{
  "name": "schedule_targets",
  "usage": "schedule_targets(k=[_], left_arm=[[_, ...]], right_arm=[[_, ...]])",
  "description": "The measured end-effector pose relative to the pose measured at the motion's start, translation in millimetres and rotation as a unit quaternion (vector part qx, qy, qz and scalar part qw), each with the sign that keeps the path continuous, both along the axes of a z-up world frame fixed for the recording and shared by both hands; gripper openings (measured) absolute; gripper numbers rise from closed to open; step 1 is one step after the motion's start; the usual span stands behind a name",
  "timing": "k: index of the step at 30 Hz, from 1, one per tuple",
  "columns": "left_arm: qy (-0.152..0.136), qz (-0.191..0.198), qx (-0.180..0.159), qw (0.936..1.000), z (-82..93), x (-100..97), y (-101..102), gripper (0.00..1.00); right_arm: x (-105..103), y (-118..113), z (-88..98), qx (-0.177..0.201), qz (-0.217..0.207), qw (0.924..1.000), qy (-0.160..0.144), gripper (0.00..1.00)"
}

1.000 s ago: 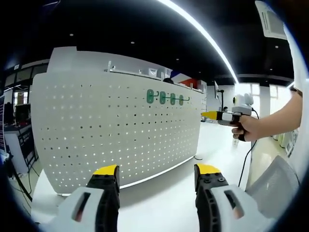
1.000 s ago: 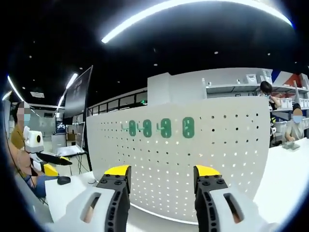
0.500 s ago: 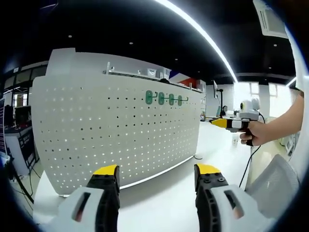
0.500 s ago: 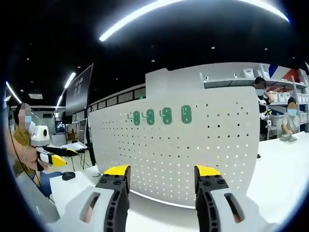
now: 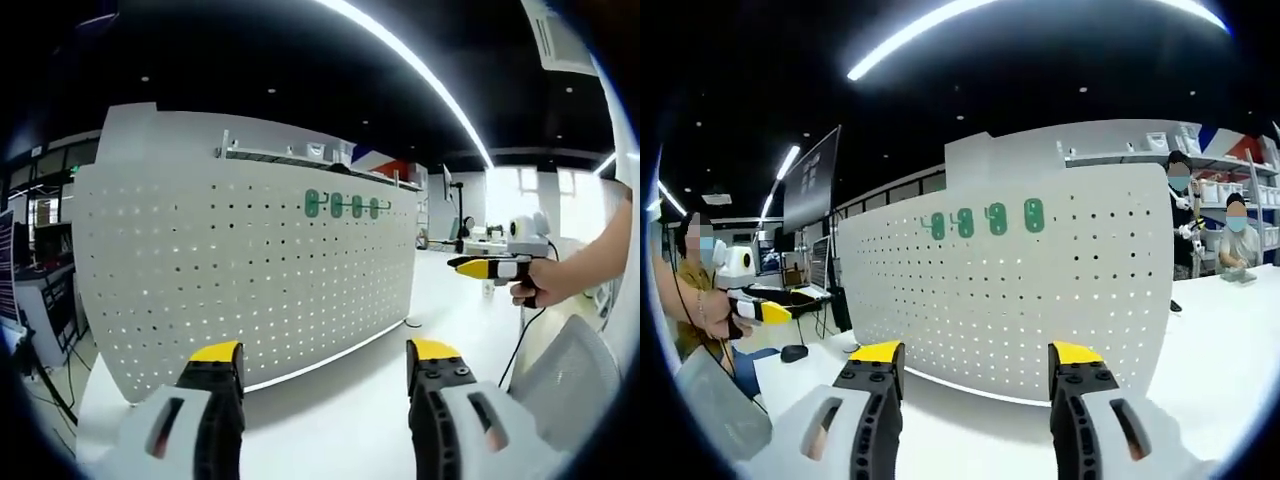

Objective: Insert the hook assembly into the mounting plate slot until the hook locks in place.

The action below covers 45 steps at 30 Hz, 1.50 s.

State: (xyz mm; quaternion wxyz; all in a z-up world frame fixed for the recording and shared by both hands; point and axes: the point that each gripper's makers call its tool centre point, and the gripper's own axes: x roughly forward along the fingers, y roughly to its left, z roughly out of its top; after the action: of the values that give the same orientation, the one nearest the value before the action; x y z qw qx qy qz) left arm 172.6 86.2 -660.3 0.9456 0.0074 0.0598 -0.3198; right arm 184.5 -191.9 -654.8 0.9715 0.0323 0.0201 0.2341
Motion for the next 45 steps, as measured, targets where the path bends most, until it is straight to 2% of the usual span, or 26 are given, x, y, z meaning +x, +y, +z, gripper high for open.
schedule_targets(k=[5,8,25,45], left_arm=[[-0.002,0.007,0.002,1.0,-0.6,-2.4,7,0.71],[-0.012,0.011,0.017,0.9997,0.9,-6.1,12,0.71],[-0.006,0.029,0.033,0.999,-14.2,-24.3,36,0.82],[0.005,0.061,0.011,0.9981,-25.7,-44.1,66,0.85]], right_arm=[[-9,2,-5.9,-0.001,0.005,1.0,0.005,0.58],[-16,2,-9.9,0.001,0.006,0.9999,0.009,0.6],[-43,-2,-21.1,-0.005,0.011,0.9999,0.011,0.65],[-71,-18,-27.9,-0.006,0.004,0.9997,0.021,0.67]])
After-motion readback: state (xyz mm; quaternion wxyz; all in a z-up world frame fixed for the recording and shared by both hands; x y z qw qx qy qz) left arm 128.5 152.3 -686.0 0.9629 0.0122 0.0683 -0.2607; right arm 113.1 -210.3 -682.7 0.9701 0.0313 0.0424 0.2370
